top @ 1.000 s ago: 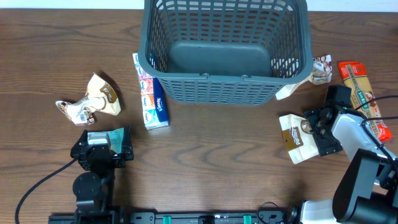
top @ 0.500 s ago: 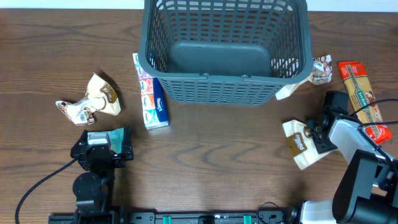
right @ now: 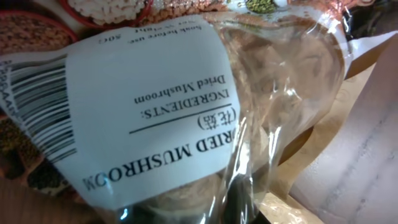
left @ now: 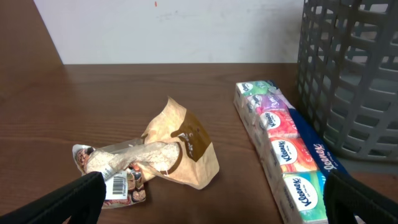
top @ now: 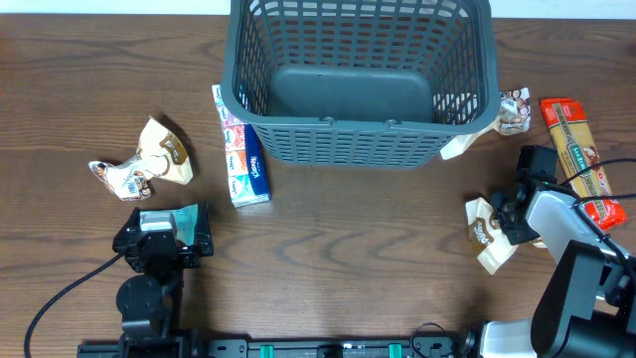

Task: Pack container
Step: 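Lower the right gripper and grasp the dried mushroom pouch, then lift the mushroom pouch and carry it into the grey basket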

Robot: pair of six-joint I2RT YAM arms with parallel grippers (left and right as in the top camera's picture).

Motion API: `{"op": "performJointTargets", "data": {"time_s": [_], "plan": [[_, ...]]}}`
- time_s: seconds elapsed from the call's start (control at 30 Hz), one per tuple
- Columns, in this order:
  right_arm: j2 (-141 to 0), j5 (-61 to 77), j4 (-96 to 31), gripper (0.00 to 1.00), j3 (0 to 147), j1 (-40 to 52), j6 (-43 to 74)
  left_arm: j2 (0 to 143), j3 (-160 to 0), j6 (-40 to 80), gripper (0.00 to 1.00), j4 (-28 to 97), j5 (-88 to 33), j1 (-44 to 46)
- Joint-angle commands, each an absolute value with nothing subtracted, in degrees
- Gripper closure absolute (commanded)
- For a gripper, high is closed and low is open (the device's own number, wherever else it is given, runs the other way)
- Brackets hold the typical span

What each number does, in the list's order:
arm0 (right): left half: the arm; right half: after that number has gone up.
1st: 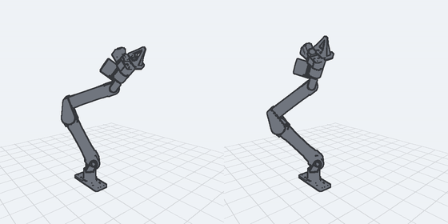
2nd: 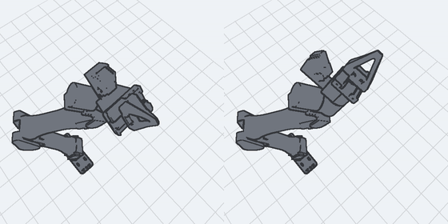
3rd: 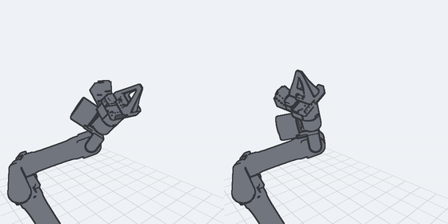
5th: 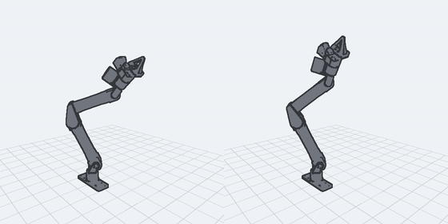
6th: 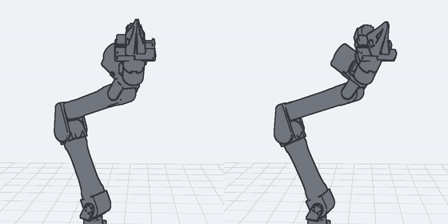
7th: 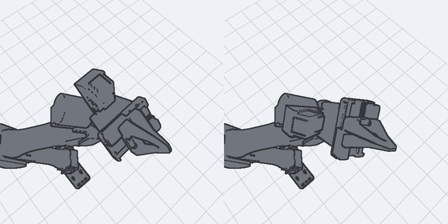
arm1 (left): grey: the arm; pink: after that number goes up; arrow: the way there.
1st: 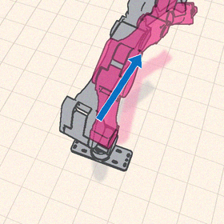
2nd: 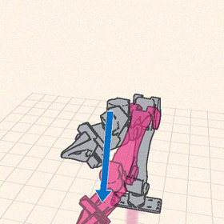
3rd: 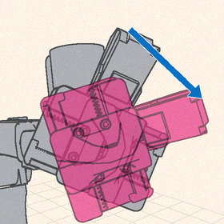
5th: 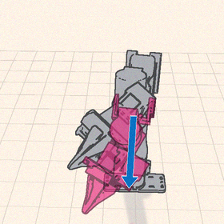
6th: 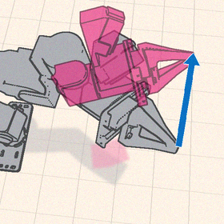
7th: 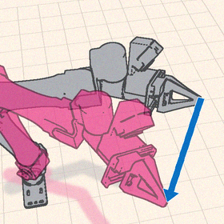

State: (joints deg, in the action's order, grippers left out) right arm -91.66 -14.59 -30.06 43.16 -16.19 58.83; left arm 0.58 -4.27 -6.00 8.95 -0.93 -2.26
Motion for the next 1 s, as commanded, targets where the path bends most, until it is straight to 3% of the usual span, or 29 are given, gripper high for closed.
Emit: {"op": "performJointTargets", "data": {"time_s": [0.0,0.3,0.5,0.7,0.97], "plan": [[-89.6,-10.9,-32.9,0.99,46.2,-16.5,55.1,0.2,-2.7,-5.7,0.01,9.5,-1.1,-2.6],[-76.2,-9.1,-49.3,0.99,70.2,-16.5,45.6,0.2,-2.7,-5.7,0.01,9.5,-1.1,-2.5],[-69.5,-0.1,-50.2,0.99,87.9,-16.4,38.9,0.2,-2.7,-5.7,0.01,9.5,-1.1,-2.6],[-68.9,14.2,-38.8,0.99,96.4,-13.7,39.7,0.2,-2.7,-5.7,0.01,9.5,-1.1,-2.6],[-77.7,17.6,-26.7,0.99,96.4,1.7,42.9,0.2,-2.7,-5.7,0.01,9.5,-1.1,-2.6]]}}
